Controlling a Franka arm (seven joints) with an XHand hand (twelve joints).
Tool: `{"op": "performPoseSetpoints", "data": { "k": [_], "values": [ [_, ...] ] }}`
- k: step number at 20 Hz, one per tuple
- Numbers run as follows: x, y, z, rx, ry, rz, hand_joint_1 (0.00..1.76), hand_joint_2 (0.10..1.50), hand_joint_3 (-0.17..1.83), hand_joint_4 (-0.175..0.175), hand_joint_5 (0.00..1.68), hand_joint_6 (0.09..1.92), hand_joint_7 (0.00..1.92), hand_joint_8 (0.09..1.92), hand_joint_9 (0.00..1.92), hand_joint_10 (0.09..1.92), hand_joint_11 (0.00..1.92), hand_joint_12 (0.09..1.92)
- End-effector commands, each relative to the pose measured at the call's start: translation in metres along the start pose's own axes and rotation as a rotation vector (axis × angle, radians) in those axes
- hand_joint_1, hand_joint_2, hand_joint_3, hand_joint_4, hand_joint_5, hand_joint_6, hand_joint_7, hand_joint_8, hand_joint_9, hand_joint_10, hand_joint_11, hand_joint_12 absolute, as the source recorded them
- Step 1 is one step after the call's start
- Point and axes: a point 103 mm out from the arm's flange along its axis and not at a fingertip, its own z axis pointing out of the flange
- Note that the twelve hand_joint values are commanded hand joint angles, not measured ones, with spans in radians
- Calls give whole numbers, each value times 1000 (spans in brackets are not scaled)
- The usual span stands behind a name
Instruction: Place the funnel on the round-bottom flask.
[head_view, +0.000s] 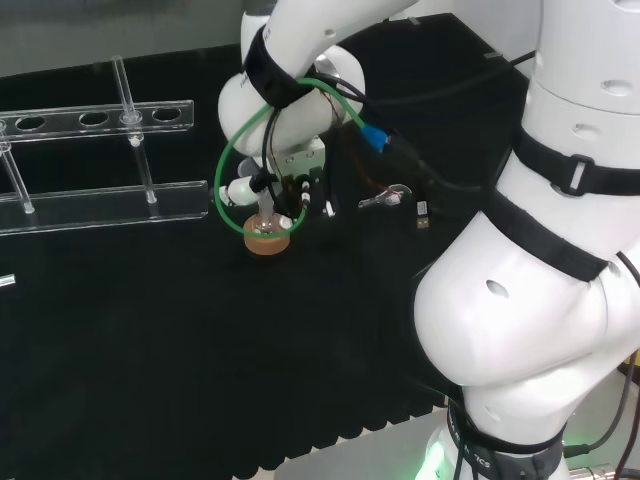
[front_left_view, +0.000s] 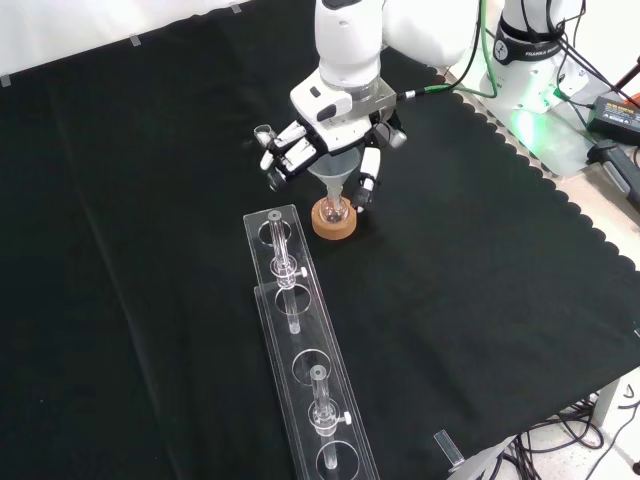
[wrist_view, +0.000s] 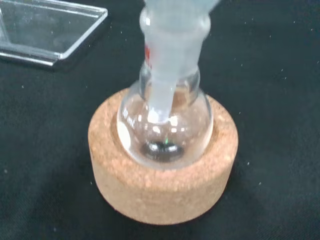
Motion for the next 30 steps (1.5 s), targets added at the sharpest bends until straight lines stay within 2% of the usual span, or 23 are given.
{"op": "performPoseSetpoints", "data": {
  "k": [1, 4, 5, 6, 8, 10, 11, 12, 14, 17, 20, 24, 30],
  "values": [
    [-1, 6, -57, 25, 70, 7, 237, 710, 28, -102, 10, 87, 0, 87, 0, 412, 236, 1621],
    [-17, 4, -89, 25, 183, -36, 224, 704, 20, -95, 0, 87, 0, 87, 0, 321, 200, 1624],
    [-30, 2, -104, 39, 270, -65, 223, 703, 19, -94, 0, 87, 0, 87, 0, 312, 195, 1624],
    [-43, 0, -119, 55, 339, -88, 223, 703, 18, -93, 0, 87, 0, 87, 0, 326, 191, 1625],
    [-60, -4, -135, 68, 412, -113, 226, 705, 17, -93, 0, 87, 0, 87, 0, 393, 188, 1628],
    [-95, -14, -167, 99, 524, -166, 231, 707, 15, -96, 0, 87, 0, 87, 0, 483, 192, 1628],
    [-106, -18, -177, 112, 555, -191, 234, 708, 14, -97, 0, 87, 0, 87, 0, 524, 193, 1627],
    [-121, -24, -190, 149, 554, -242, 242, 711, 15, -99, 0, 87, 0, 87, 0, 552, 192, 1626],
    [-140, -37, -211, 187, 512, -276, 267, 727, 19, -94, 0, 87, 0, 87, 0, 542, 166, 1614],
    [-155, -48, -228, 203, 478, -272, 281, 737, 20, -87, 0, 87, 0, 87, 0, 497, 135, 1604],
    [-167, -59, -245, 186, 458, -241, 282, 738, 18, -85, 0, 87, 0, 87, 0, 473, 101, 1598],
    [-178, -62, -253, 147, 477, -232, 282, 738, 17, -82, 0, 87, 0, 87, 0, 464, 89, 1598],
    [-176, -45, -247, 167, 518, -214, 283, 739, 17, -79, 0, 87, 0, 87, 0, 457, 81, 1600]
  ]
}}
